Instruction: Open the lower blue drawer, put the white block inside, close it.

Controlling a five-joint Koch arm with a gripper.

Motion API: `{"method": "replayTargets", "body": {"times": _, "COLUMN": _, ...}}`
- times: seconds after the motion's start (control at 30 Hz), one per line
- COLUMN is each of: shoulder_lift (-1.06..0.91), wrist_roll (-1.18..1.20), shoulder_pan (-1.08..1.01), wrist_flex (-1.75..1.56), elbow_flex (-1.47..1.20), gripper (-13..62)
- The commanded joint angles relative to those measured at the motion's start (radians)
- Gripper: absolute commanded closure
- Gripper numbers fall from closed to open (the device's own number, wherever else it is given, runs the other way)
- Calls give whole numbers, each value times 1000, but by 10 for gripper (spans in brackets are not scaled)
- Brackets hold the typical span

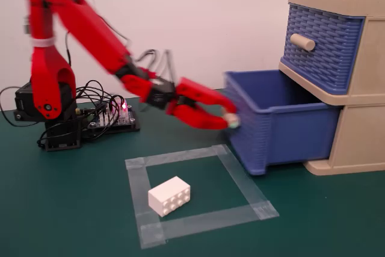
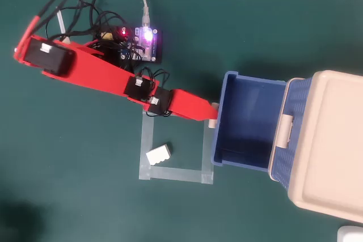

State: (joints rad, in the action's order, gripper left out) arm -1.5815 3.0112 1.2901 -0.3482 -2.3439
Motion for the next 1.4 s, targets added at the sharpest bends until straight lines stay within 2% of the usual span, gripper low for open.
{"method": "replayTargets", "body": {"times": 0.0, "shoulder_lift": -29, "wrist_roll": 32, "shoulder_pan": 9, "wrist_flex": -15, "elbow_flex": -2, "gripper": 535}}
{"method": "replayTargets", "body": {"times": 0.03, "shoulder_lift": -25, "wrist_roll": 28, "shoulder_pan": 11, "wrist_flex": -15, "elbow_flex": -2, "gripper": 452}}
{"method": "replayTargets", "body": {"times": 0.1, "shoulder_lift": -25, "wrist_roll": 28, "shoulder_pan": 12, "wrist_flex": -14, "elbow_flex": 12, "gripper": 233}}
{"method": "replayTargets", "body": {"times": 0.13, "shoulder_lift": -32, "wrist_roll": 29, "shoulder_pan": 11, "wrist_flex": -11, "elbow_flex": 12, "gripper": 165}}
{"method": "replayTargets", "body": {"times": 0.17, "shoulder_lift": -55, "wrist_roll": 29, "shoulder_pan": 11, "wrist_flex": -5, "elbow_flex": 5, "gripper": 147}}
{"method": "replayTargets", "body": {"times": 0.3, "shoulder_lift": -268, "wrist_roll": 31, "shoulder_pan": 6, "wrist_flex": 221, "elbow_flex": 8, "gripper": 148}}
{"method": "replayTargets", "body": {"times": 0.37, "shoulder_lift": -419, "wrist_roll": 34, "shoulder_pan": -28, "wrist_flex": 560, "elbow_flex": 43, "gripper": 152}}
{"method": "replayTargets", "body": {"times": 0.47, "shoulder_lift": -555, "wrist_roll": 35, "shoulder_pan": -132, "wrist_flex": 1137, "elbow_flex": 242, "gripper": 153}}
{"method": "replayTargets", "body": {"times": 0.53, "shoulder_lift": -503, "wrist_roll": 38, "shoulder_pan": -236, "wrist_flex": 1532, "elbow_flex": 463, "gripper": 154}}
{"method": "replayTargets", "body": {"times": 0.63, "shoulder_lift": -273, "wrist_roll": 74, "shoulder_pan": -437, "wrist_flex": 1825, "elbow_flex": 732, "gripper": 156}}
{"method": "replayTargets", "body": {"times": 0.73, "shoulder_lift": -44, "wrist_roll": 181, "shoulder_pan": -538, "wrist_flex": 1850, "elbow_flex": 904, "gripper": 156}}
{"method": "replayTargets", "body": {"times": 0.87, "shoulder_lift": 149, "wrist_roll": 241, "shoulder_pan": -597, "wrist_flex": 1847, "elbow_flex": 1029, "gripper": 156}}
{"method": "replayTargets", "body": {"times": 1.37, "shoulder_lift": 336, "wrist_roll": 241, "shoulder_pan": -634, "wrist_flex": 1667, "elbow_flex": 1072, "gripper": 155}}
